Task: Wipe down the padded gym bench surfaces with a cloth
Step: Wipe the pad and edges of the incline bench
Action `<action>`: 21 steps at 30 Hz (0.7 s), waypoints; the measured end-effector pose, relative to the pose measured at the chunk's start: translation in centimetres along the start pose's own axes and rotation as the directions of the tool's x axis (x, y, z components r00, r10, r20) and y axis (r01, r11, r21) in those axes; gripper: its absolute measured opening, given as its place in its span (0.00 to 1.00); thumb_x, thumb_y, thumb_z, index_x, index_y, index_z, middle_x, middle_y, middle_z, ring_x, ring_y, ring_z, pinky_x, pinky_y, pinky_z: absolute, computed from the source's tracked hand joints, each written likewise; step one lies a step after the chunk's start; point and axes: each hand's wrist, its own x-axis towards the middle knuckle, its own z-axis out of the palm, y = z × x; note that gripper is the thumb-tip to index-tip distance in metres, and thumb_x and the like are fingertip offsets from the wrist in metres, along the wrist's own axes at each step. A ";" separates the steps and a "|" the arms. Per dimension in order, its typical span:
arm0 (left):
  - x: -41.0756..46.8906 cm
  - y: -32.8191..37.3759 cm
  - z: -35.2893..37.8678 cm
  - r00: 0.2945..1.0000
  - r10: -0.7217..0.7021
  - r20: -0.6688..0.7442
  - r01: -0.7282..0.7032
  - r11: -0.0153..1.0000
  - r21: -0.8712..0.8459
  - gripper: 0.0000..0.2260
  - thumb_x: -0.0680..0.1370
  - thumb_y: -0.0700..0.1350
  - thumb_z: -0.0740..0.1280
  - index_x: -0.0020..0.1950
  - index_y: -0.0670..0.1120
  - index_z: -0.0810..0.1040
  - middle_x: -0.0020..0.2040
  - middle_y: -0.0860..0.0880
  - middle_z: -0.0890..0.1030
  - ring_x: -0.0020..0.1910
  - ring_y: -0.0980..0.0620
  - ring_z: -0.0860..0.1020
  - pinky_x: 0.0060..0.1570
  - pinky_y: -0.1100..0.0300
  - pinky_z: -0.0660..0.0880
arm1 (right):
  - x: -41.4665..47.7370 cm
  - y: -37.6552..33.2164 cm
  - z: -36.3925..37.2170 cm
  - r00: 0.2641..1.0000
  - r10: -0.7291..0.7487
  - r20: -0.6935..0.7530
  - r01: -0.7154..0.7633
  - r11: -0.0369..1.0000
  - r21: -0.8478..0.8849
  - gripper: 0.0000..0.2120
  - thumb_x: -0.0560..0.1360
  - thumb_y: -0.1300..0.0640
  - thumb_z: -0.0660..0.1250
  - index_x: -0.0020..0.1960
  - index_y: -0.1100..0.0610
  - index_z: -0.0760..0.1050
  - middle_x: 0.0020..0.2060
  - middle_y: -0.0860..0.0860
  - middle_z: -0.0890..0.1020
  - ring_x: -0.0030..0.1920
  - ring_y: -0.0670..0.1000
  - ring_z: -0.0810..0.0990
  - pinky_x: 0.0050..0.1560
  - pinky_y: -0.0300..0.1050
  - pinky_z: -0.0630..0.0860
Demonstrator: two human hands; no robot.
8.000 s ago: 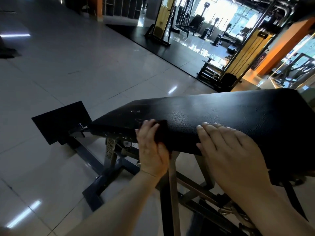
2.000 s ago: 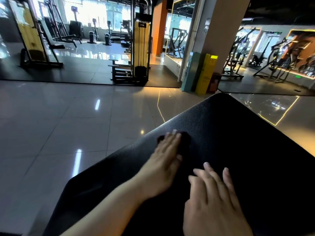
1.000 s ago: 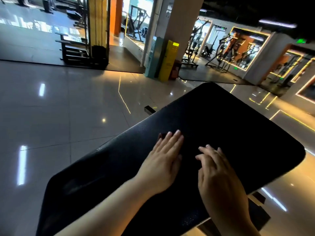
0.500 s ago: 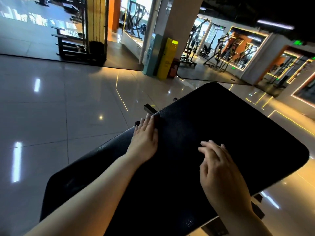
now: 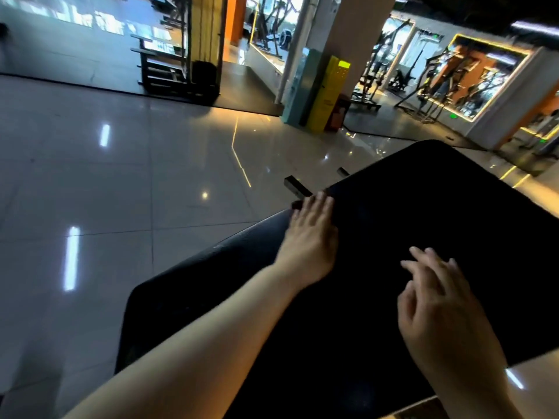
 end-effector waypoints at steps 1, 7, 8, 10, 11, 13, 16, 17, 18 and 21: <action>-1.6 0.5 0.0 0.996 0.091 0.015 -0.090 0.996 -0.005 0.29 0.84 0.48 0.54 0.82 0.51 0.44 0.81 0.53 0.41 0.79 0.55 0.36 0.77 0.57 0.35 | 0.1 0.0 0.1 1.000 0.001 -0.010 -0.001 1.000 -0.002 0.20 0.78 0.57 0.54 0.63 0.64 0.77 0.67 0.61 0.77 0.71 0.59 0.72 0.75 0.56 0.63; -7.1 -6.2 -1.2 0.999 -0.032 -0.009 0.032 0.999 0.029 0.28 0.84 0.46 0.53 0.82 0.48 0.46 0.82 0.51 0.42 0.80 0.55 0.39 0.78 0.56 0.39 | 0.4 -0.5 1.0 1.000 -0.023 -0.019 0.023 0.999 -0.035 0.24 0.77 0.56 0.50 0.64 0.67 0.76 0.68 0.64 0.75 0.71 0.64 0.70 0.74 0.63 0.62; -6.7 -7.5 -1.4 0.981 -0.190 -0.040 0.190 0.982 -0.007 0.27 0.84 0.47 0.52 0.82 0.47 0.47 0.82 0.50 0.43 0.80 0.53 0.41 0.78 0.55 0.40 | 0.5 -1.1 1.4 1.000 -0.023 -0.002 0.023 0.999 -0.041 0.25 0.77 0.55 0.50 0.64 0.66 0.76 0.68 0.64 0.74 0.72 0.64 0.70 0.74 0.63 0.61; -6.3 -8.0 -1.5 0.929 -0.361 -0.074 0.358 0.932 -0.051 0.27 0.84 0.48 0.51 0.82 0.46 0.47 0.82 0.49 0.44 0.80 0.52 0.41 0.78 0.54 0.40 | 0.7 -3.0 2.6 0.998 -0.034 0.048 0.037 0.997 -0.064 0.26 0.77 0.53 0.52 0.67 0.66 0.75 0.70 0.65 0.72 0.73 0.65 0.69 0.75 0.61 0.58; -6.6 -7.3 -1.2 0.936 -0.343 -0.078 0.341 0.939 -0.042 0.27 0.84 0.49 0.50 0.82 0.47 0.47 0.82 0.49 0.44 0.80 0.51 0.40 0.78 0.53 0.40 | 0.9 -4.2 3.4 0.995 -0.061 0.079 0.068 0.994 -0.087 0.27 0.77 0.52 0.52 0.68 0.67 0.74 0.71 0.66 0.72 0.73 0.65 0.69 0.75 0.60 0.57; -8.5 -5.3 -0.6 0.987 -0.148 -0.057 0.148 0.989 -0.011 0.29 0.81 0.50 0.48 0.82 0.49 0.46 0.81 0.53 0.42 0.79 0.53 0.36 0.78 0.54 0.38 | 1.2 -6.4 5.0 0.981 -0.130 0.141 0.147 0.982 -0.119 0.28 0.78 0.50 0.52 0.69 0.66 0.74 0.71 0.65 0.71 0.73 0.65 0.69 0.74 0.59 0.57; -10.6 -6.1 -1.2 0.998 0.068 -0.008 -0.067 0.997 0.029 0.28 0.83 0.49 0.52 0.82 0.51 0.46 0.80 0.56 0.41 0.78 0.58 0.36 0.77 0.59 0.35 | 2.0 -8.2 6.6 0.963 -0.187 0.195 0.216 0.966 -0.144 0.29 0.79 0.48 0.51 0.71 0.64 0.72 0.72 0.64 0.70 0.74 0.63 0.69 0.73 0.58 0.56; -10.1 -7.6 -1.4 0.999 0.031 -0.010 -0.031 0.999 0.035 0.27 0.84 0.48 0.53 0.82 0.50 0.47 0.81 0.55 0.42 0.79 0.57 0.37 0.77 0.59 0.36 | 2.2 -8.5 6.8 0.960 -0.196 0.199 0.229 0.961 -0.155 0.29 0.79 0.48 0.51 0.72 0.64 0.72 0.73 0.64 0.70 0.74 0.63 0.68 0.73 0.58 0.55; -9.2 -9.0 -1.7 0.998 -0.061 -0.017 0.061 0.998 0.023 0.27 0.84 0.47 0.53 0.82 0.49 0.47 0.81 0.53 0.43 0.80 0.56 0.39 0.78 0.58 0.38 | 2.4 -8.7 7.1 0.958 -0.206 0.199 0.240 0.956 -0.168 0.29 0.79 0.47 0.51 0.72 0.64 0.71 0.73 0.64 0.70 0.74 0.63 0.68 0.73 0.58 0.55; -6.7 -10.6 -2.2 0.914 -0.404 -0.050 0.402 0.915 -0.044 0.27 0.85 0.48 0.51 0.82 0.46 0.46 0.82 0.49 0.44 0.80 0.50 0.41 0.79 0.53 0.41 | 2.6 -9.3 7.6 0.954 -0.218 0.207 0.258 0.947 -0.192 0.29 0.80 0.47 0.51 0.73 0.64 0.69 0.73 0.65 0.69 0.74 0.63 0.67 0.74 0.58 0.54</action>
